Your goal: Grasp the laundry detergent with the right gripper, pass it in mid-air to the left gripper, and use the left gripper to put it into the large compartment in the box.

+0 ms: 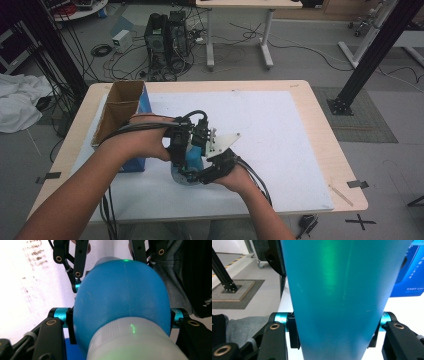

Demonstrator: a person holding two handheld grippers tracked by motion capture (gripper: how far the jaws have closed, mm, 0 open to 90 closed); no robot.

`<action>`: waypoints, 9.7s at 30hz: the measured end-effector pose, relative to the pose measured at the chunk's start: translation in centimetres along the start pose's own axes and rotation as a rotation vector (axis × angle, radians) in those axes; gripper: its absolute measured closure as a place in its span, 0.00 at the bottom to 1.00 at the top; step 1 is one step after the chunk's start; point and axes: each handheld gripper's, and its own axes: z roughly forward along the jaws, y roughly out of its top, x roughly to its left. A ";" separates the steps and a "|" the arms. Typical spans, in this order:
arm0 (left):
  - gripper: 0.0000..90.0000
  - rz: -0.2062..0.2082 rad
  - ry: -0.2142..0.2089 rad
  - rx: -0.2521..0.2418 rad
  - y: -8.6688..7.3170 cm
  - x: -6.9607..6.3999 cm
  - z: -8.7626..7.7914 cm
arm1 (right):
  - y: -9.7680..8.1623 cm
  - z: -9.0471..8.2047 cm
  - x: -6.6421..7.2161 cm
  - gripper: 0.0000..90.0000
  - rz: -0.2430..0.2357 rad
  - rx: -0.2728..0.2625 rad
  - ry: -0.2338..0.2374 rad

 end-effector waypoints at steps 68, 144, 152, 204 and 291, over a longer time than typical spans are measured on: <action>0.43 -0.926 0.016 -0.081 -17.3 6.4 -14.4 | 1.8 -6.3 -3.0 0.15 -0.113 -0.026 -0.052; 0.43 -0.882 -0.056 0.006 -21.0 11.3 3.2 | 2.6 -8.2 -2.0 0.13 0.122 0.181 -0.109; 0.43 -0.886 -0.054 -0.009 -21.2 11.3 3.8 | 2.6 -8.0 -2.1 0.13 0.118 0.180 -0.113; 0.29 -0.865 -0.012 -0.062 -20.9 8.7 -3.2 | 3.9 -9.5 -3.2 0.13 0.115 0.206 -0.143; 0.06 -0.188 -0.003 -0.014 -5.9 8.3 0.3 | 7.4 -10.3 -7.5 0.13 0.139 0.892 -0.079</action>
